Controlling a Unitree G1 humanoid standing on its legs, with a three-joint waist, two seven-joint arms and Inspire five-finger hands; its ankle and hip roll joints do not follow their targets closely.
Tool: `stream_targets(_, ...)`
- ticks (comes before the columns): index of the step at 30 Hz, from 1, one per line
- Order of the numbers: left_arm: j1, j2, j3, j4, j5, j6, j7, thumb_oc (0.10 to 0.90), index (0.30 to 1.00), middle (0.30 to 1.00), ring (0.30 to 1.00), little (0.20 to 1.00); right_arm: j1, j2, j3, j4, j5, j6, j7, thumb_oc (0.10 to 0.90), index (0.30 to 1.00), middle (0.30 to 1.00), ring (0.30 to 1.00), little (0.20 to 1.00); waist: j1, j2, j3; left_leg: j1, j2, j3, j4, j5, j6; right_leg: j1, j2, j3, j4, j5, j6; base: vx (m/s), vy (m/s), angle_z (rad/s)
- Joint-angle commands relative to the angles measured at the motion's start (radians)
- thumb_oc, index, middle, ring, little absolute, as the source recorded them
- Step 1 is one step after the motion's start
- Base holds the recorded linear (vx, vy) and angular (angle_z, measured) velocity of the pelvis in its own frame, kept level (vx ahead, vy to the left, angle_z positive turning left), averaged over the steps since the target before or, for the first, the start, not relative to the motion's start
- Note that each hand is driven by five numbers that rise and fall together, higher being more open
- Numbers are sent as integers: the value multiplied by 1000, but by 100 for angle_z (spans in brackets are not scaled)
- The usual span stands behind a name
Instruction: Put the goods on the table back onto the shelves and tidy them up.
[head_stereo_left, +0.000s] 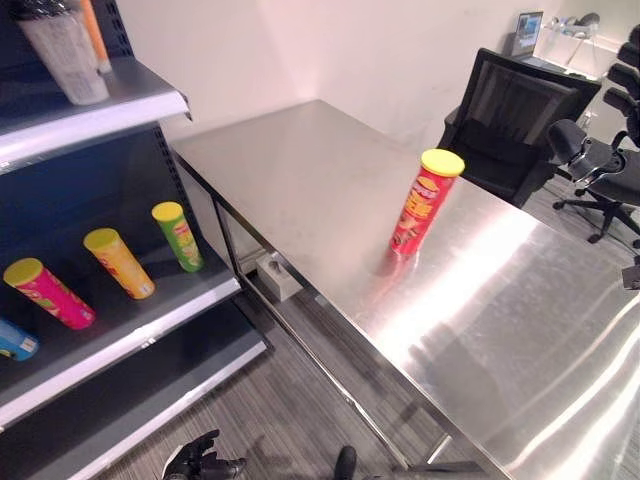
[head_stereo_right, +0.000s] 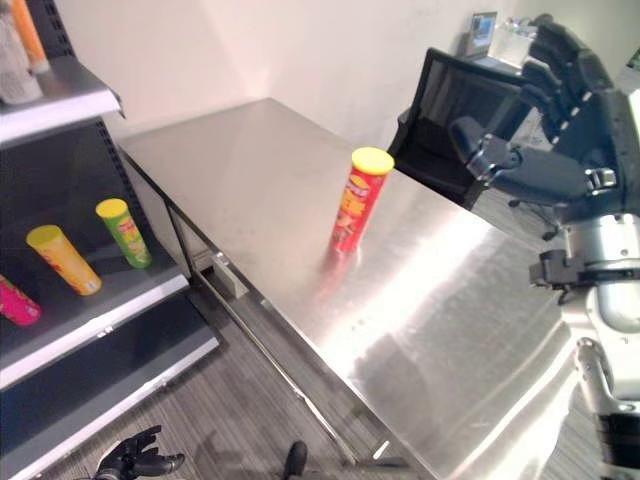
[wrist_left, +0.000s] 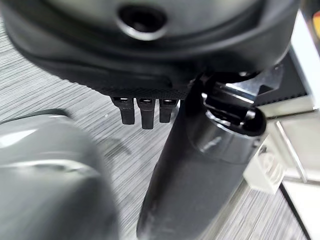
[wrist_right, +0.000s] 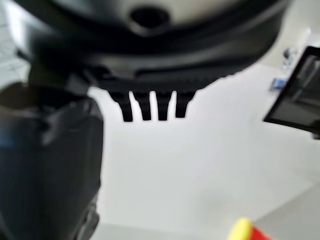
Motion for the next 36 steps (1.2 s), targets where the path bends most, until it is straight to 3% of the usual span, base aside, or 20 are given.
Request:
stream_targets(1,-31,37,-33,-43,-18,-48,-5,800,900,900,900,900,-163,-42,-8,20,11,-59,2,800,900,900,900,900,57,24,6,7,-97,-67,-203,1,57,103,-41,36,14,-109,145,64,145,-26)
stream_targets(3,-44,29,-33,-25,-17,-57,-1,800,900,900,900,900,-170,-36,15,26,-19,-39,12,800,900,900,900,900,57,40,-9,34,-121,-105,-286,20,51,107,-44,64,14,-105,156,87,203,-108)
stream_targets(11,-39,19,-30,3,5,-63,-7,800,900,900,900,900,-168,-41,69,29,-94,-7,34,800,900,900,900,900,52,58,-45,131,-157,-38,-378,21,76,109,-87,86,14,-86,181,66,144,-26)
stream_targets(22,-32,16,-30,24,17,-58,-6,800,900,900,900,900,-208,-32,158,70,-140,27,34,800,900,900,900,900,68,38,-57,152,-181,-27,-380,-2,100,109,-119,93,14,-68,199,31,56,-2)
stream_targets(36,-37,14,-48,37,24,-46,6,800,900,900,900,900,-292,-12,240,172,-202,61,-22,800,900,900,900,900,99,14,-58,134,-182,-56,-380,0,100,110,-124,58,14,-70,202,19,-4,8)
